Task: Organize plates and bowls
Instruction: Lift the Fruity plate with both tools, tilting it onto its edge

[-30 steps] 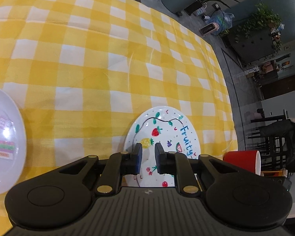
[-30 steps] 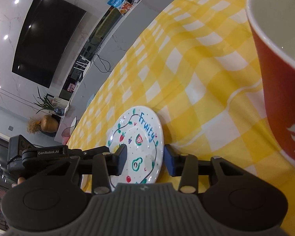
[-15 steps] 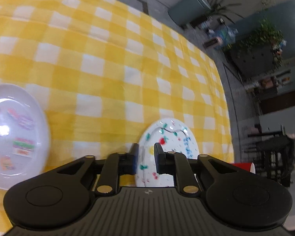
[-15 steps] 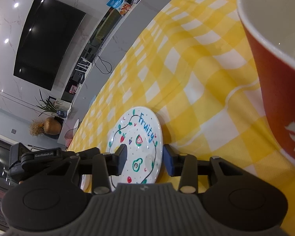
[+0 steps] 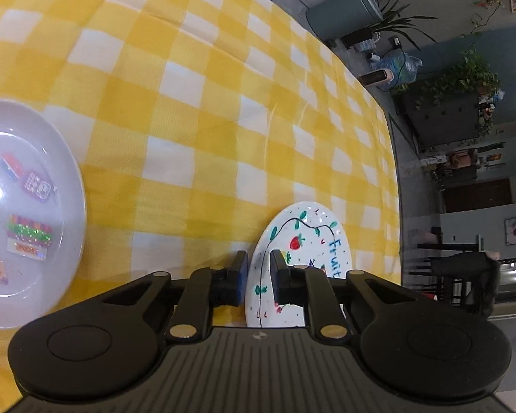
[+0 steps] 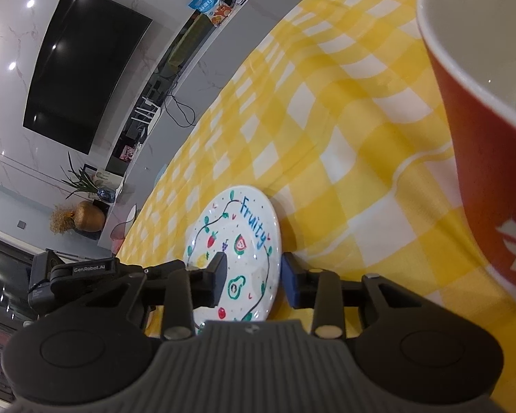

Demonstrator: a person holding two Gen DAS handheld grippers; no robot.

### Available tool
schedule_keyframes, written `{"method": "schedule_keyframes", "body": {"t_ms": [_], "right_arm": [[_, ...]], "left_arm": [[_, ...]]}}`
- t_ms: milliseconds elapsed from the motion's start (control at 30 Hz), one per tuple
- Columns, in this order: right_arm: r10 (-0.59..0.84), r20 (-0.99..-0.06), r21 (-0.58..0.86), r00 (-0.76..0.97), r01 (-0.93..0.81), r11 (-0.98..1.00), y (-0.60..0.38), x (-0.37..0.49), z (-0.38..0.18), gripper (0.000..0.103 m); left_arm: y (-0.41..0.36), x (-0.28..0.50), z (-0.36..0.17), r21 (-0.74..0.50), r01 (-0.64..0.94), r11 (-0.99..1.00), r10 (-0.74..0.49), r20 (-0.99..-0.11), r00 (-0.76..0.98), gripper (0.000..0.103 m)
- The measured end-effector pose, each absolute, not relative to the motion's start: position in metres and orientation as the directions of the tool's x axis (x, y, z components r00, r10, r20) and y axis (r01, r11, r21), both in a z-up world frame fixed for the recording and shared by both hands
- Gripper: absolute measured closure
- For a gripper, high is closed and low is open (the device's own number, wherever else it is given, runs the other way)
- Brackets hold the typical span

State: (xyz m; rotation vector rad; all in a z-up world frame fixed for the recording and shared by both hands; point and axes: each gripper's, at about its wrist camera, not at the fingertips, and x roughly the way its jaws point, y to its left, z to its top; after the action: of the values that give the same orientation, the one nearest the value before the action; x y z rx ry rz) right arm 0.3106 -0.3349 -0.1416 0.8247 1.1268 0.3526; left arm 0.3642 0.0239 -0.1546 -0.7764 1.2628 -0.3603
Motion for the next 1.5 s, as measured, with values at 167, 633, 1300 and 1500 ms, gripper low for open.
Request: {"method": "schedule_keyframes", "body": {"t_ms": [167, 633, 1300, 1500], "right_arm": [[0.632, -0.655, 0.732, 0.415, 0.143, 0.666, -0.335, 0.31, -0.141, 0.068], [0.631, -0.656, 0.705, 0.414, 0.037, 0.708, -0.319, 0.31, -0.133, 0.046], [0.592, -0.699, 0.696, 0.401, 0.193, 0.691, -0.334, 0.31, -0.143, 0.096], [0.611, -0.688, 0.709, 0.391, 0.186, 0.68, -0.33, 0.307, -0.138, 0.096]], "left_arm": [[0.03, 0.363, -0.162, -0.716, -0.215, 0.664, -0.654, -0.696, 0.296, 0.087], [0.024, 0.361, -0.158, -0.721, -0.204, 0.662, -0.651, -0.688, 0.32, 0.076], [-0.002, 0.351, -0.136, -0.57, -0.081, 0.818, -0.507, -0.78, 0.366, 0.092], [-0.001, 0.345, -0.131, -0.546, -0.076, 0.834, -0.484, -0.792, 0.373, 0.092]]}}
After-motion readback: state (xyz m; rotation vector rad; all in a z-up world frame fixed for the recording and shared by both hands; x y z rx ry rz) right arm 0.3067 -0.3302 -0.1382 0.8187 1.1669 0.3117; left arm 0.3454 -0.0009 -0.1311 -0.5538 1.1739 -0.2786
